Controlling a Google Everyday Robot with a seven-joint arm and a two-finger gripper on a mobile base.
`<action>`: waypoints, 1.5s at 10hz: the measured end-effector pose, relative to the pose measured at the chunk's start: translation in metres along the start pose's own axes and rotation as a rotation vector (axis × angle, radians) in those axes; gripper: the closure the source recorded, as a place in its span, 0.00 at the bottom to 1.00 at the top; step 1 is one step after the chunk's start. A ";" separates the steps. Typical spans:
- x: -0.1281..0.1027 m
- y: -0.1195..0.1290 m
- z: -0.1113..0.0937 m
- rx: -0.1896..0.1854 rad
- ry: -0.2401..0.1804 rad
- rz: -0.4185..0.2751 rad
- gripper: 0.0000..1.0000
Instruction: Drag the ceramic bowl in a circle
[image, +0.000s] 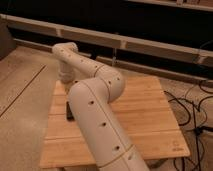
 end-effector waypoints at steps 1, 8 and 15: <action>-0.004 -0.008 -0.001 0.002 0.000 -0.017 1.00; -0.031 -0.007 -0.007 0.003 -0.040 -0.100 1.00; -0.036 0.002 -0.006 0.003 -0.043 -0.114 1.00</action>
